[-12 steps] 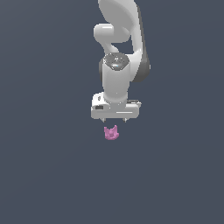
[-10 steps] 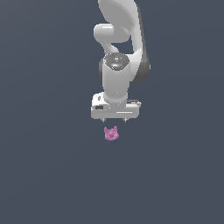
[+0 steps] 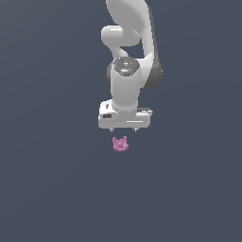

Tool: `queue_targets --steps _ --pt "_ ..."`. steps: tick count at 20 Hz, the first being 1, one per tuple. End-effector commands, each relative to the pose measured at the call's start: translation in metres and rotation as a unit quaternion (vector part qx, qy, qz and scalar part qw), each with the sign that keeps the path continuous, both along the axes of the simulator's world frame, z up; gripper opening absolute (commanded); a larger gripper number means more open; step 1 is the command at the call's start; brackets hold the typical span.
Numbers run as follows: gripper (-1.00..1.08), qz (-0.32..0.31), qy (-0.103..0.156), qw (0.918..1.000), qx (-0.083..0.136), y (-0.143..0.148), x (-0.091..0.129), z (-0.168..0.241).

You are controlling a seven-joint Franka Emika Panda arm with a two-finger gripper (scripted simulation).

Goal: Pick up the object and move it to a goal position.

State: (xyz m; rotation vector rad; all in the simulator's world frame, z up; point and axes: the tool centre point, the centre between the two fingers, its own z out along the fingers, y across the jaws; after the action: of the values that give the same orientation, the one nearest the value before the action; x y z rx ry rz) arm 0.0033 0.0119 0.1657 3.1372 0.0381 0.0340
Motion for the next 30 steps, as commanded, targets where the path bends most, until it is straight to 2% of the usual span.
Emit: queue_targets --steps 1,6,9,15,24,30 --pt "1.0 0.002 0.0 1.0 0.0 0.003 0.0 -0.001" --pt "1.0 0.019 -0.001 0.9998 -0.004 0.026 -0.001 -0.003" --pt "1.0 0.021 -0.001 0.9998 -0.005 0.03 -0.001 -0.002" --pt "1.0 0.024 0.0 0.9997 -0.004 0.023 0.0 -0.011" --pt "1.0 0.049 0.008 0.9987 0.0 -0.004 0.005 -0.06" --pt "1.0 0.057 0.011 0.9983 0.001 -0.012 0.005 -0.075"
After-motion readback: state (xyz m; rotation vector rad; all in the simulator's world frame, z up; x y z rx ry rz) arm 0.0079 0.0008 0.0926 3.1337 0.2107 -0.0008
